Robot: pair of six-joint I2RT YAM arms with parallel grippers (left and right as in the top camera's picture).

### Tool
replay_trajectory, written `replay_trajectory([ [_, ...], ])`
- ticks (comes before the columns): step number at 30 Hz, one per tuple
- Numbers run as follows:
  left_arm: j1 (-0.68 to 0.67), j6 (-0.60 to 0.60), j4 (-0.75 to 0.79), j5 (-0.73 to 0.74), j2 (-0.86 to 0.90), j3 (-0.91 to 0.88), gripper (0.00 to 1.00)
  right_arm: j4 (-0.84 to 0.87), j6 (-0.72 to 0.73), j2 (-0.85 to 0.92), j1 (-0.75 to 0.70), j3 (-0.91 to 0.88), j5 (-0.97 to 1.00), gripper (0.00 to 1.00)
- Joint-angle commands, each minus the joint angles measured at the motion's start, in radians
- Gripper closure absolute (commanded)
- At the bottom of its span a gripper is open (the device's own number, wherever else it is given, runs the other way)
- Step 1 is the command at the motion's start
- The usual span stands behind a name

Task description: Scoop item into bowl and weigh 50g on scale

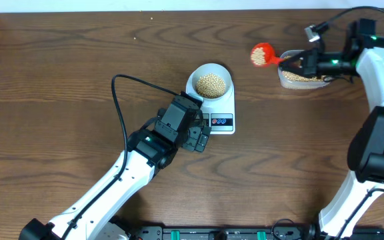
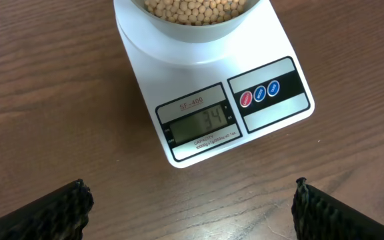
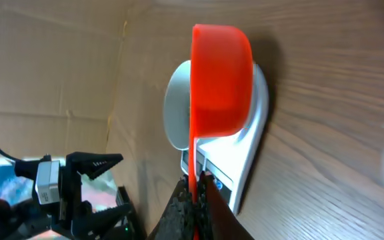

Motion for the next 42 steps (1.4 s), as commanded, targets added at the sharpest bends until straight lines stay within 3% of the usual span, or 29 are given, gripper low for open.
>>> replay_trajectory([
  [1,0.005,-0.002,0.0,-0.009,0.003,-0.01,0.02,0.001,0.026,-0.021,0.054,0.037,0.024,0.99],
  [18,0.005,-0.002,0.0,-0.009,0.003,-0.01,0.02,0.003,-0.065,-0.021,0.229,0.085,0.259,0.99],
  [42,0.005,-0.001,0.0,-0.009,0.003,-0.01,0.02,0.035,-0.169,-0.021,0.267,0.108,0.313,0.99],
])
